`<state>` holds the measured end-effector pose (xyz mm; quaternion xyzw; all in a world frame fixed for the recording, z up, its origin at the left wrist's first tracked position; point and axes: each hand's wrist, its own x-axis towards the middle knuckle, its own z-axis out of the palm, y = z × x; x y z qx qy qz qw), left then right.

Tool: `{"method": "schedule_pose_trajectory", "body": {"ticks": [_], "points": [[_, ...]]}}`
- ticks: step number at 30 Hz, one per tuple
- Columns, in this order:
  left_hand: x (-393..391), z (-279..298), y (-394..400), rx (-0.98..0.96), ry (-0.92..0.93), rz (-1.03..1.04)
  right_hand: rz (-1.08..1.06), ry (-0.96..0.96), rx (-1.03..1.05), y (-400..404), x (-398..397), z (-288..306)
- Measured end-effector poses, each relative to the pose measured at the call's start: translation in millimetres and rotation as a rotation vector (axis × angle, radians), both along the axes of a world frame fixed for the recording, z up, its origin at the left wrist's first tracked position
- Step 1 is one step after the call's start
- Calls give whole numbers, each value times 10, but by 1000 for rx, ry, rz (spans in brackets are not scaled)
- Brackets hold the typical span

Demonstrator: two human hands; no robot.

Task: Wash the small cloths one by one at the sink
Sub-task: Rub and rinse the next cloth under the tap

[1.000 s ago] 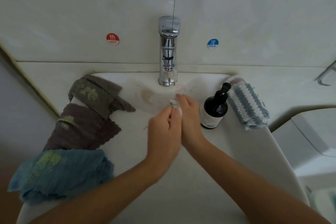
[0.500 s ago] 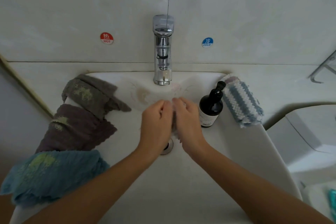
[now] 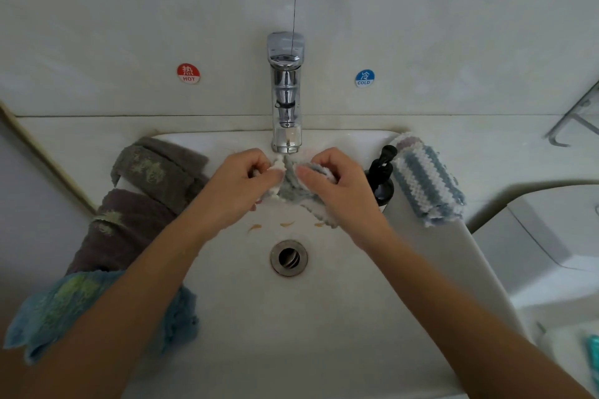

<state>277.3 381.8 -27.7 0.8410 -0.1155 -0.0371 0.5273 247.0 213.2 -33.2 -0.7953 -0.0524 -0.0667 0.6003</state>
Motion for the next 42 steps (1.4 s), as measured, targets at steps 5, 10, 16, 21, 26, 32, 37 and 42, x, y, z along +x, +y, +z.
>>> {"method": "schedule_pose_trajectory", "body": {"ticks": [5, 10, 16, 21, 26, 32, 37, 42], "points": [[36, 86, 193, 67, 108, -92, 44, 80, 15, -67, 41, -12], [-6, 108, 265, 168, 139, -211, 76, 62, -132, -57, 52, -55], [-15, 125, 241, 124, 221, -212, 141, 24, -313, -48, 28, -40], [-59, 156, 224, -5, 299, -247, 140, -103, -559, -24, 20, -90], [-92, 165, 164, 27, 321, -236, 134, -205, -547, -20, -19, -60], [-66, 61, 53, 20, 3, -23, 63, -17, -249, 35, -80, 66], [-36, -2, 88, 50, -203, 70, -9, 148, -252, -17, 15, 48], [-103, -47, 67, 292, -456, 94, -10, 349, -3, -16, 41, 16]]}}
